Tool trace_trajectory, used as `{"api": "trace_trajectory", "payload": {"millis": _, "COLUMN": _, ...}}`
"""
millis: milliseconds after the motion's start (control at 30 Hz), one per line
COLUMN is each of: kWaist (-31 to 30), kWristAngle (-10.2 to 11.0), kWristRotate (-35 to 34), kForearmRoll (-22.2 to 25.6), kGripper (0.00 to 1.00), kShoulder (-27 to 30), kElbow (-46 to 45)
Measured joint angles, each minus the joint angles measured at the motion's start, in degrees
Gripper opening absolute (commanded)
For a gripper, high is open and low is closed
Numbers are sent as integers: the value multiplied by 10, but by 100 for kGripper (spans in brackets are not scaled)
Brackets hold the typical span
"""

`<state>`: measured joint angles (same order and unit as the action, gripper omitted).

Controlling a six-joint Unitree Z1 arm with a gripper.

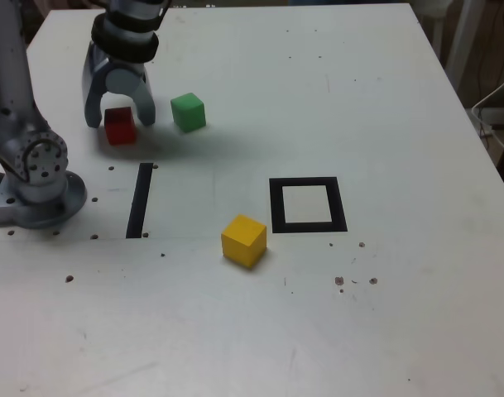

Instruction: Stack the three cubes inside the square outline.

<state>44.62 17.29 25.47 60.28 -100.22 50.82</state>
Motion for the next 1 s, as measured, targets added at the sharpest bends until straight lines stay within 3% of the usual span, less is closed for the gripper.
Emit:
{"api": "trace_trajectory", "payload": {"millis": 400, "kWaist": 0, "kWristAngle": -13, "kWristRotate": 10, "kForearmRoll": -2, "kGripper": 29, "kShoulder": 0, "kElbow": 0}}
{"api": "trace_trajectory", "payload": {"millis": 867, "kWaist": -1, "kWristAngle": -15, "kWristRotate": 16, "kForearmRoll": 0, "kGripper": 28, "kShoulder": 2, "kElbow": 5}}
{"api": "trace_trajectory", "payload": {"millis": 1000, "kWaist": -24, "kWristAngle": -26, "kWristRotate": 19, "kForearmRoll": 37, "kGripper": 28, "kShoulder": 20, "kElbow": 29}}
